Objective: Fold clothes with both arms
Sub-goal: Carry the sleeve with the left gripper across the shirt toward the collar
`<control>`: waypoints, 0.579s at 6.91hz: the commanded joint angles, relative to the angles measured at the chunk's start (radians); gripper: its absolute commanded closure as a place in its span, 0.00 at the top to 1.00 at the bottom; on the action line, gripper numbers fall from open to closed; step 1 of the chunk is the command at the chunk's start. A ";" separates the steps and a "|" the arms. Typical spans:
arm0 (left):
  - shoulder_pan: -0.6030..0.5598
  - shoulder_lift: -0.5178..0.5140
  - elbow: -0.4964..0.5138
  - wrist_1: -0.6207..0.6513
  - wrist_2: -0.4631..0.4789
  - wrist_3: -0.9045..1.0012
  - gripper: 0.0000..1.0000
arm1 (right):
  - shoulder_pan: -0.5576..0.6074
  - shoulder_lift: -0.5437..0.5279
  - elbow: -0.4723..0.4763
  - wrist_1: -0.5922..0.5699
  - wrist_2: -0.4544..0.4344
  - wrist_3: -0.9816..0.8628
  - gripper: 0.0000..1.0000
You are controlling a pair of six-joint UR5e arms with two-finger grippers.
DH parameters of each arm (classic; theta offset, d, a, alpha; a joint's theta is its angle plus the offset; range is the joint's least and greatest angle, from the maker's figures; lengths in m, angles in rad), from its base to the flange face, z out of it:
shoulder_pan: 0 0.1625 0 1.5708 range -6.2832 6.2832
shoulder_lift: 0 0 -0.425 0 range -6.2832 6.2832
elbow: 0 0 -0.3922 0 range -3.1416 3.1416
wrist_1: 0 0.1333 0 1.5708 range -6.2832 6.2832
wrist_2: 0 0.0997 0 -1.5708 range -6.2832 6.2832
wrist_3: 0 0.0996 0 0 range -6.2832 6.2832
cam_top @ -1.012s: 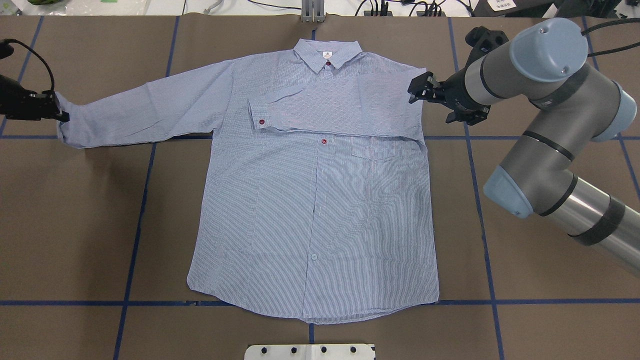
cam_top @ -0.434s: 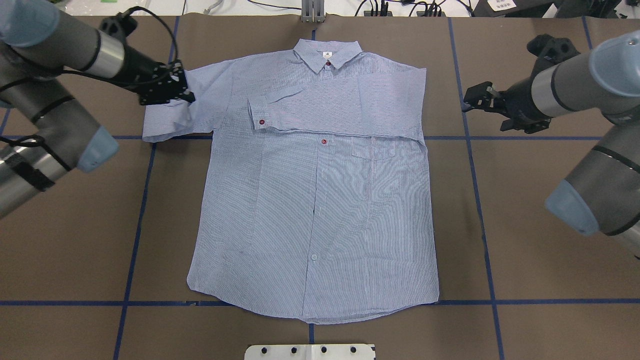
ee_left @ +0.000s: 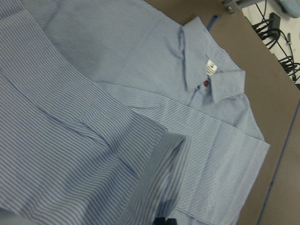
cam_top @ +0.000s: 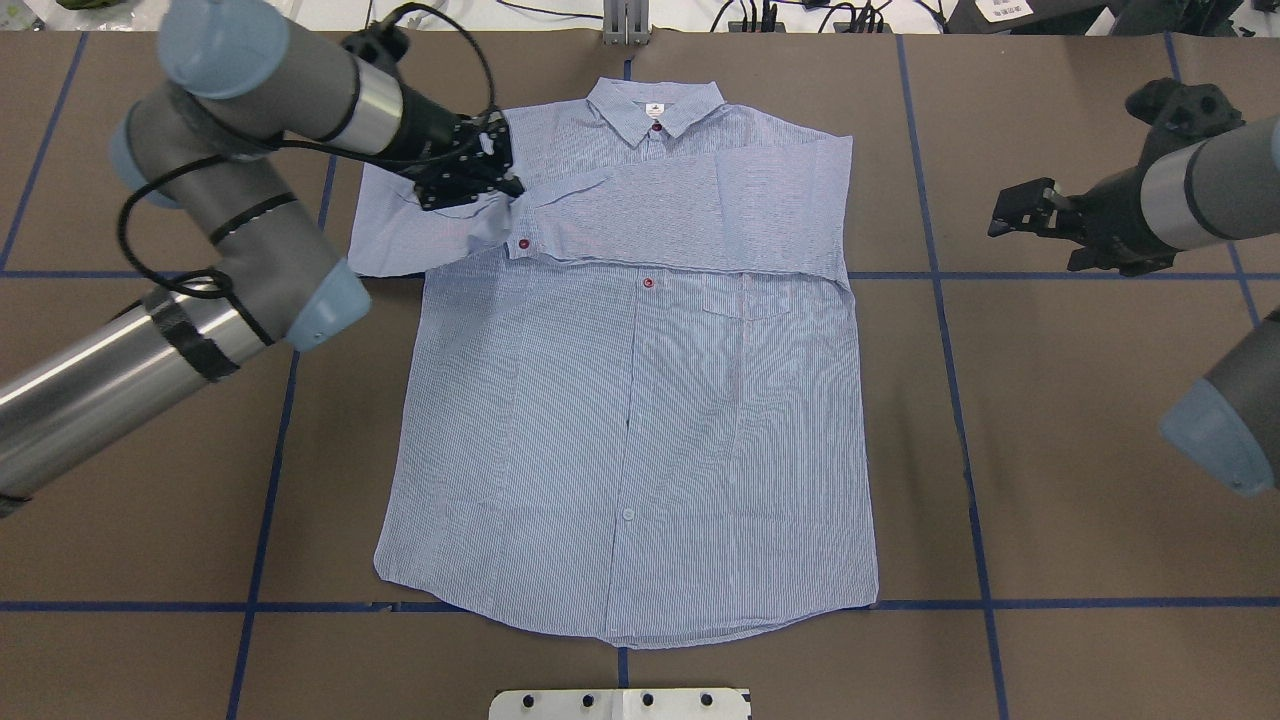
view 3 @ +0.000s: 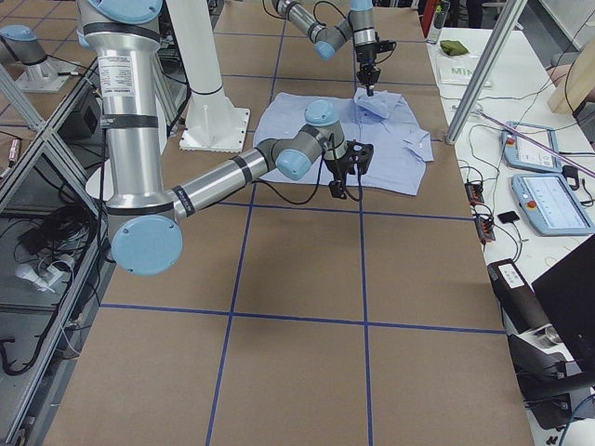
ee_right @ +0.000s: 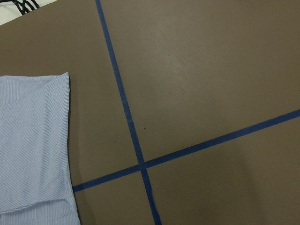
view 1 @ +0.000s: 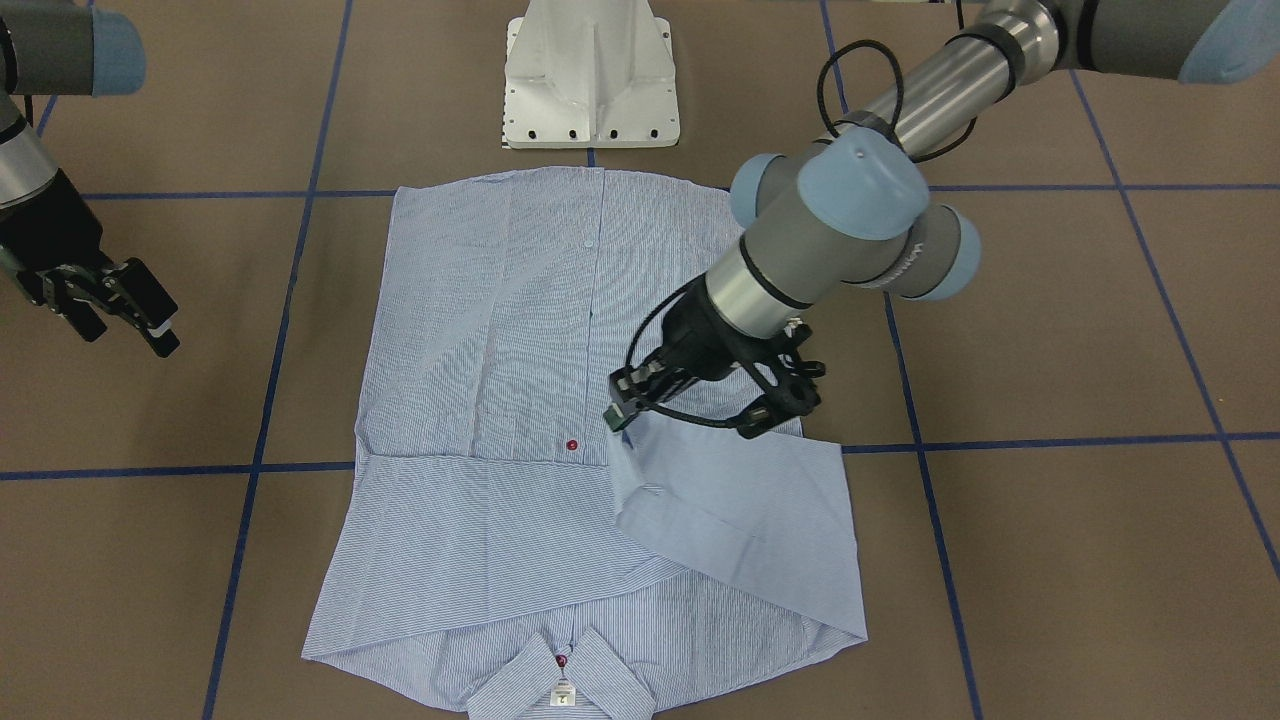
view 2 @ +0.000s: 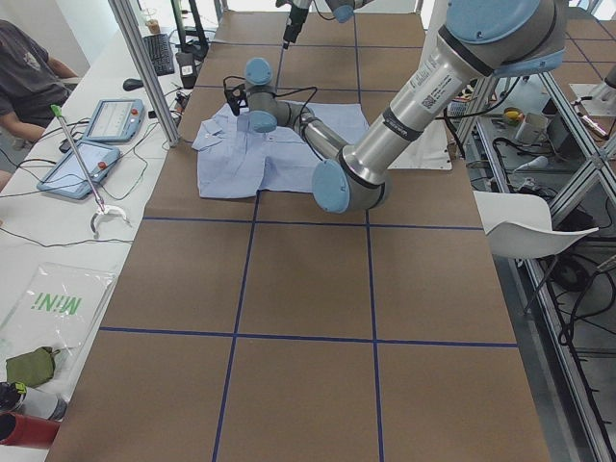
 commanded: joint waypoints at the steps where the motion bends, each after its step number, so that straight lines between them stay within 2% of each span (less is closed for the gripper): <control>1: 0.095 -0.107 0.061 0.004 0.130 -0.108 0.00 | 0.005 -0.009 0.003 0.000 -0.005 -0.008 1.00; 4: 0.175 -0.110 0.084 -0.001 0.222 -0.134 0.00 | 0.003 -0.016 0.000 0.000 -0.012 -0.008 1.00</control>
